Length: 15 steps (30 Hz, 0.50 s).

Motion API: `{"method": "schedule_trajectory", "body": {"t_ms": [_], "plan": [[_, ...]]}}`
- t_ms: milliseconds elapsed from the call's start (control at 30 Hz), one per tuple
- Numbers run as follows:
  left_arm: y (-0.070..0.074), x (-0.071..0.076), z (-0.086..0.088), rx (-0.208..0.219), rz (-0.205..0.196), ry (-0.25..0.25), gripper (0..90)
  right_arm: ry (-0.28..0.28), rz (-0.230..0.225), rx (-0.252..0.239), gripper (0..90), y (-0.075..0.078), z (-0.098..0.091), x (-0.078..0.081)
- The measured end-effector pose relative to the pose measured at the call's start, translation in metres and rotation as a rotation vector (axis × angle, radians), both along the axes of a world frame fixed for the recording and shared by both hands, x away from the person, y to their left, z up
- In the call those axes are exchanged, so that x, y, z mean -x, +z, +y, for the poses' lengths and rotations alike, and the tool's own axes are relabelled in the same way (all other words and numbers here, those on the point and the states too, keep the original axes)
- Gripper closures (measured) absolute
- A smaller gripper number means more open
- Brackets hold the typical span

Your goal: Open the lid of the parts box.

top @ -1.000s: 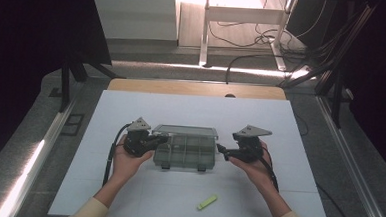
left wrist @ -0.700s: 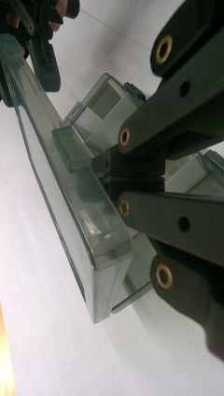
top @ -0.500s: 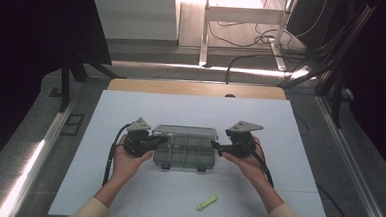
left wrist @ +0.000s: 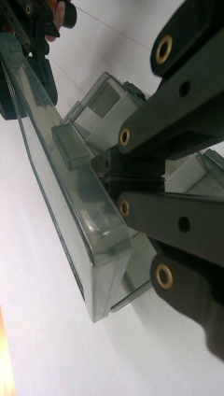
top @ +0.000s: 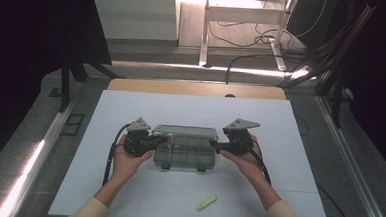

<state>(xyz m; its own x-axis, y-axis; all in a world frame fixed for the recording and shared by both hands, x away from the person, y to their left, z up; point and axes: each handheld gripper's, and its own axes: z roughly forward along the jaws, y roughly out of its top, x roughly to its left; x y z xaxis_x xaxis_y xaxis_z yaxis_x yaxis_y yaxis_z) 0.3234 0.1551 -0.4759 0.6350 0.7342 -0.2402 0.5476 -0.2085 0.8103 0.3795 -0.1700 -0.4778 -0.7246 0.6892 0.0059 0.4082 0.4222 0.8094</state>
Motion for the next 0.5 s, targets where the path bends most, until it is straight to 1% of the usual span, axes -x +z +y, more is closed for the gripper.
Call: {"method": "schedule_trajectory", "body": {"t_ms": [233, 267, 500], "plan": [[0.0002, 0.0001, -0.0001, 0.0, -0.001, -0.001, 89.6, 0.005, -0.009, 0.0, 29.8, 0.0017, 0.0056, -0.0029], [0.0002, 0.0002, -0.0001, 0.0, -0.001, -0.001, 89.6, 0.006, -0.016, 0.001, 30.3, 0.0021, 0.0063, -0.0034], [0.0006, 0.0007, -0.0005, 0.0, -0.004, -0.001, 89.6, 0.009, -0.021, -0.001, 32.6, 0.0025, 0.009, -0.007]]}}
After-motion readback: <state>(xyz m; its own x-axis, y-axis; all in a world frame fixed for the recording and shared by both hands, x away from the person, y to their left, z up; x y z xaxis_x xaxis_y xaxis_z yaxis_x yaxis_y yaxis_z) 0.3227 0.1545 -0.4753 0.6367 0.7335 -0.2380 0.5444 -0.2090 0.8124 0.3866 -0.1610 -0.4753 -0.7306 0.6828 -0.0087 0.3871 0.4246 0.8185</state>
